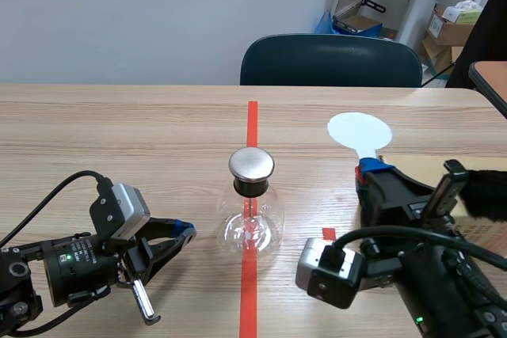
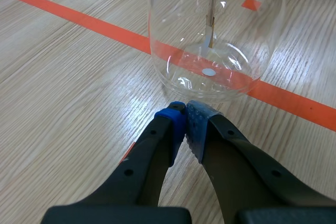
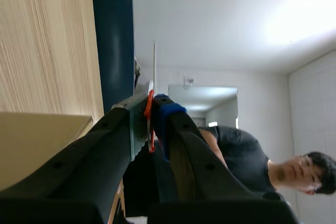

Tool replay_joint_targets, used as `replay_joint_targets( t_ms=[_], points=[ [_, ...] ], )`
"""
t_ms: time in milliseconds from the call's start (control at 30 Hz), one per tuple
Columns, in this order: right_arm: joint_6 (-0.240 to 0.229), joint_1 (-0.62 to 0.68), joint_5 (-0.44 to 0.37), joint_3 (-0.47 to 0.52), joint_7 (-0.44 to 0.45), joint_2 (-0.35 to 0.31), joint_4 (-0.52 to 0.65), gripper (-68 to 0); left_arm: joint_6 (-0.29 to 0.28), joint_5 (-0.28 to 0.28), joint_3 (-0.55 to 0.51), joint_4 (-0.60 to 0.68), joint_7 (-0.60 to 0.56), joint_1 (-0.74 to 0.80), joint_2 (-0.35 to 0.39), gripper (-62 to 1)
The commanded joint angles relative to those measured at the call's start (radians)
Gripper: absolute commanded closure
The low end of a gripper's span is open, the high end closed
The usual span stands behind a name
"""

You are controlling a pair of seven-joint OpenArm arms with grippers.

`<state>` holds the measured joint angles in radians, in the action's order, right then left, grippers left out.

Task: Do the electroscope experiment

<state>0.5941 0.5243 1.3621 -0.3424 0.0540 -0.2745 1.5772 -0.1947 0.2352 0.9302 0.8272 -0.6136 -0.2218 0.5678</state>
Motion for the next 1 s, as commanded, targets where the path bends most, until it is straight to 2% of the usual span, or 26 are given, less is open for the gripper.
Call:
replay_joint_targets(
  t_ms=[0,300,533,733,967],
  points=[
    [0.011,-0.009,0.0,0.004,0.03,-0.005,0.018,-0.6,-0.002,0.007,0.001,0.023,-0.013,-0.005,-0.005,-3.1],
    [0.011,-0.009,0.0,0.004,0.269,-0.005,0.018,-0.6,-0.002,0.007,0.001,0.023,-0.013,-0.005,-0.005,-3.1],
    [0.011,-0.009,0.0,0.004,0.399,-0.005,0.018,-0.6,-0.002,0.007,0.001,0.023,-0.013,-0.005,-0.005,-3.1],
    [0.011,-0.009,0.0,0.004,0.454,-0.005,0.018,-0.6,-0.002,0.007,0.001,0.023,-0.013,-0.005,-0.005,-3.1],
    [0.011,-0.01,0.0,0.004,0.462,-0.005,0.018,-0.6,-0.002,0.007,0.001,0.023,-0.013,-0.005,-0.005,-3.1]
  ],
)
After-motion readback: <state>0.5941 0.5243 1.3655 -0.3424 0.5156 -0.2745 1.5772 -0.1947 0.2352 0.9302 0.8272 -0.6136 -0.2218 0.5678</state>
